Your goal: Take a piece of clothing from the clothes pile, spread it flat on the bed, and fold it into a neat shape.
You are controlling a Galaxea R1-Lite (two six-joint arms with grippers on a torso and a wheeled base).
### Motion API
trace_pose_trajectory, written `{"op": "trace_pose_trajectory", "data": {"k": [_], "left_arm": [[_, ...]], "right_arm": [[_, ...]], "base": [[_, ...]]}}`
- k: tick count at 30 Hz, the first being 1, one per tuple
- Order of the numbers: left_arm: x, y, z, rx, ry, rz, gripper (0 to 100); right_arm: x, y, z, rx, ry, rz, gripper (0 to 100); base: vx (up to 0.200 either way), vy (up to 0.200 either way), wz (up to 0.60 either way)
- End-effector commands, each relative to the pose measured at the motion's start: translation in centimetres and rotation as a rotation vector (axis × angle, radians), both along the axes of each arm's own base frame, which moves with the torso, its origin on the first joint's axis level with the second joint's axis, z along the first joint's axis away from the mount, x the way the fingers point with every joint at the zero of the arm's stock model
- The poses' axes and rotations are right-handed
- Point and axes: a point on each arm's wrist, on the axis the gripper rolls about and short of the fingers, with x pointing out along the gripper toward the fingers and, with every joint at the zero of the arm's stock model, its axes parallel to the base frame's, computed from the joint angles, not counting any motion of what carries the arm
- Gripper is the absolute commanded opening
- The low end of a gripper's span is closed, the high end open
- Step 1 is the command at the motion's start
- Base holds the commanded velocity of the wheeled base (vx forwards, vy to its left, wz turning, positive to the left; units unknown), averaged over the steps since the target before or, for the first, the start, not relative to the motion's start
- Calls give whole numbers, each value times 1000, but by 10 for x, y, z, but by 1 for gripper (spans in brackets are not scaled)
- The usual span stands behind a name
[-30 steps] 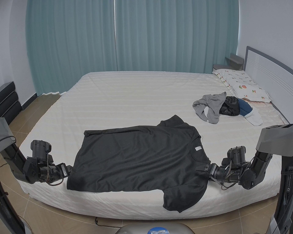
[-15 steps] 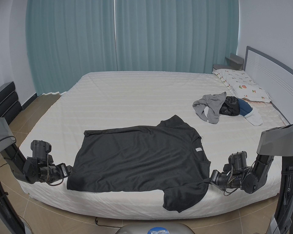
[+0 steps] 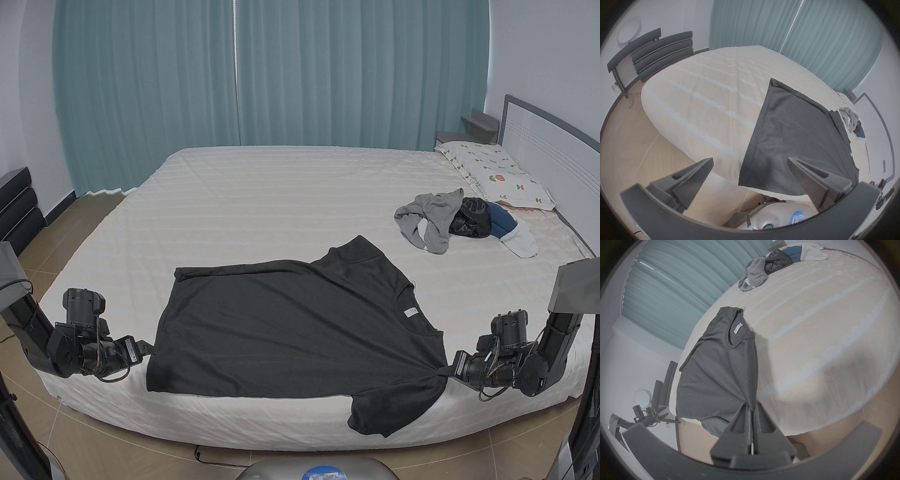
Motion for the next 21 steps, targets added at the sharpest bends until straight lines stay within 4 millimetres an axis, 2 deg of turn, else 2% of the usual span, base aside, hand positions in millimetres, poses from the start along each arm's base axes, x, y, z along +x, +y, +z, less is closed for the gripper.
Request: {"op": "trace_pose_trajectory", "data": {"k": [1,4,5,16,19,21], "left_arm": [[1,0,0,-3,-1,1,100],[3,0,1,-16,-9,16,100],[4,-1,1,-20,-10,19,100],[7,-9,6,-54,-28,28,100],[9,-9,8,-73,-37,46,100],[9,-9,10,-83,-46,53,100]], "right_arm": [[-3,1,-2,-5,11,12,0],[-4,1,-2,-7,10,14,0],[-3,1,-1,-7,9,14,100],[5,-4,16,22,-78,-19,100],[12,-4,32,73,-146,-61,100],[14,-4,40,107,-168,-85,100]], "base": [[0,0,0],[0,0,0],[0,0,0],[0,0,0],[0,0,0],[0,200,0]]}}
